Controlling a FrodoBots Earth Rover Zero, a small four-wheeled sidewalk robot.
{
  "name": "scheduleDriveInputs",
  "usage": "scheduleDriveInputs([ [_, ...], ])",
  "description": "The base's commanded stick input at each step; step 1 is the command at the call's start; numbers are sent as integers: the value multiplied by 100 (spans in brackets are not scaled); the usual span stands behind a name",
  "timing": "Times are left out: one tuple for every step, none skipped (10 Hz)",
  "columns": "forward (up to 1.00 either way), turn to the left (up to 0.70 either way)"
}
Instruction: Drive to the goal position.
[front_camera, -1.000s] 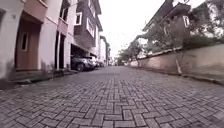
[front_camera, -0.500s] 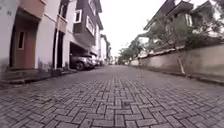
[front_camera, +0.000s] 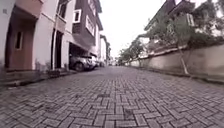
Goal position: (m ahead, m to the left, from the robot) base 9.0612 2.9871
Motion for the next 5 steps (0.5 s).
scheduleDriveInputs([
  [50,-34],
  [50,-24],
  [50,-14],
  [50,-4],
  [50,0],
])
